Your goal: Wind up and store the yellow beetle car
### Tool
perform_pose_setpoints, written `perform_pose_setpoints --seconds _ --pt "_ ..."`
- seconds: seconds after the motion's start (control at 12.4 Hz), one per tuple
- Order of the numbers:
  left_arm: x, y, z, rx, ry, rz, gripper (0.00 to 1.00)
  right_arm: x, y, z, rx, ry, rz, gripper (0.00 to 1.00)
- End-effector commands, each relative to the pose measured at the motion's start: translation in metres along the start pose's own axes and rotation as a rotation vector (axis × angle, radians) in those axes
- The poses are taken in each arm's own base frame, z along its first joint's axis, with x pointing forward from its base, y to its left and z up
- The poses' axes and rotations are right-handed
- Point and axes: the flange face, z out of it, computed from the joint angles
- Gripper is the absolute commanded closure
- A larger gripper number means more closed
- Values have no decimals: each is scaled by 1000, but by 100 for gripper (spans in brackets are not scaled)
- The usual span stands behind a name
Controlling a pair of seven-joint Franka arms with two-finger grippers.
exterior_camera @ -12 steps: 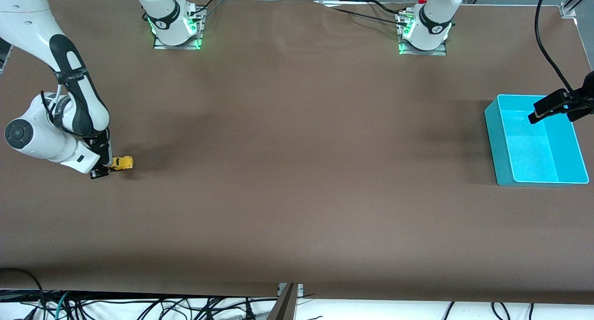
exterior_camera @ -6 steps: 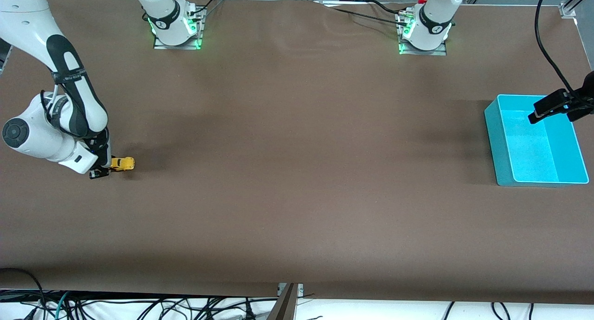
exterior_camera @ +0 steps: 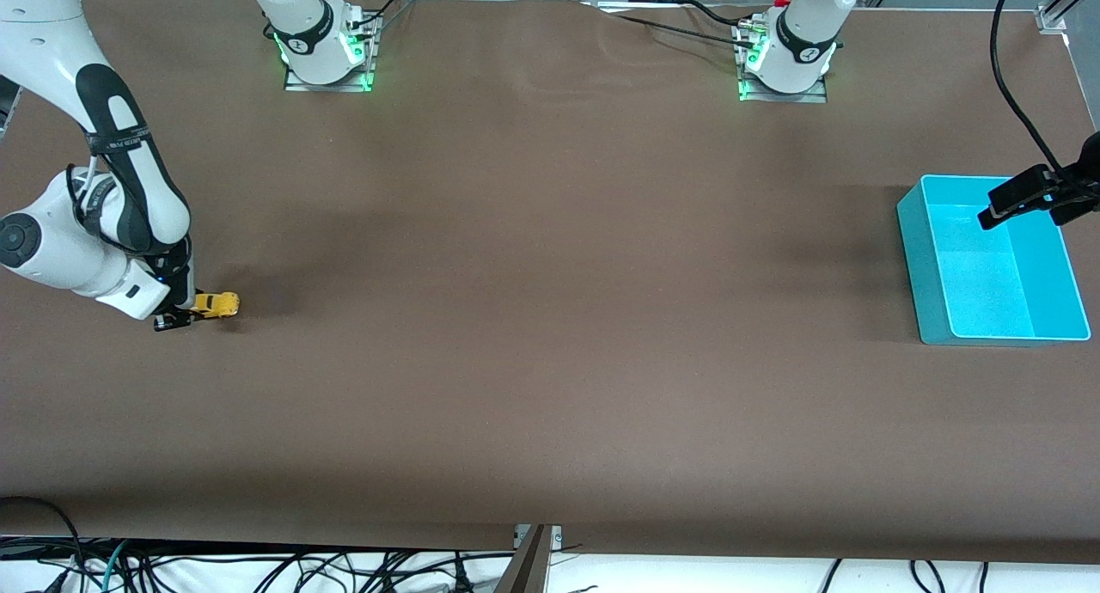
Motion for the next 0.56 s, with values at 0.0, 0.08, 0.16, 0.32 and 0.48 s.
perform_pose_setpoints --seconds 0.0,0.08,0.16,0.32,0.48 --pt "0 -1 -4 -6 12 15 0 -17 -10 16 -12 7 6 68" --pt "0 -1 -4 -6 12 15 0 -22 -13 18 -11 8 5 68" --pt "0 -1 -4 -6 12 15 0 -30 -17 21 -12 6 15 68" --pt "0 -1 -4 -6 12 15 0 -40 -22 23 -20 1 19 68" --pt "0 -1 -4 -6 12 15 0 -49 -27 25 -23 -1 28 68"
